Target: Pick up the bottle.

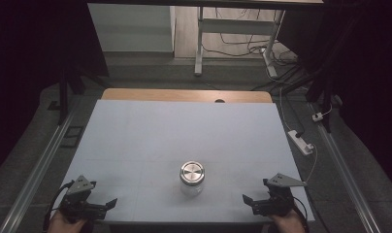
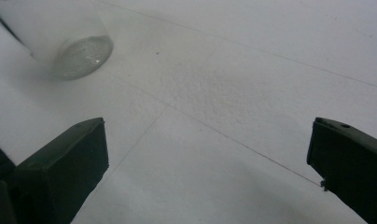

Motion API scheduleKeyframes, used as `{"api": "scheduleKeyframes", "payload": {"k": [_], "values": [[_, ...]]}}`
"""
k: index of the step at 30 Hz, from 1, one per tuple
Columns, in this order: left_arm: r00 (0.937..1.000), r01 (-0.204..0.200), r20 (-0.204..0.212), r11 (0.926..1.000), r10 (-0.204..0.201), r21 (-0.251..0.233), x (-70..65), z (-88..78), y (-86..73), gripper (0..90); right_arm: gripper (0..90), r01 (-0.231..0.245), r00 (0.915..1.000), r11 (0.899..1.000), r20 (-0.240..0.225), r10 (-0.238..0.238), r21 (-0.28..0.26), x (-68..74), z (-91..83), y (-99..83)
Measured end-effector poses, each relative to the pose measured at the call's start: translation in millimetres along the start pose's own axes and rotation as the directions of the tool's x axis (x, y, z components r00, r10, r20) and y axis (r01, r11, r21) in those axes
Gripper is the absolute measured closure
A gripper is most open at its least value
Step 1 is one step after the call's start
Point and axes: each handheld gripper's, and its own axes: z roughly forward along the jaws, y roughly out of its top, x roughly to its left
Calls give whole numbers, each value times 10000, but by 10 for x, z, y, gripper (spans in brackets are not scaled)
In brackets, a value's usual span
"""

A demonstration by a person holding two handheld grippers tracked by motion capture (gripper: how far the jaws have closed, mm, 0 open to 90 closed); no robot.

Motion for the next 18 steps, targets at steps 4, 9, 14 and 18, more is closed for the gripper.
{"api": "scheduleKeyframes", "payload": {"k": [4,9,14,18], "values": [[10000,-5,44,10000,5,24,2,3,0,1,0,-106,9998,9999,-151,104,-93,-18,-11,-3],[9997,95,207,9999,-97,129,18,13,3,0,0,1,9996,10000,-295,-2,-61,-10,-4,-2],[9997,-230,-65,9992,232,316,-30,30,13,0,0,96,9994,10000,-345,-97,-19,-1,-4,0],[9997,-226,-38,9992,227,316,-26,30,14,0,0,268,9992,9996,-307,-269,-25,12,0,-1]]}}
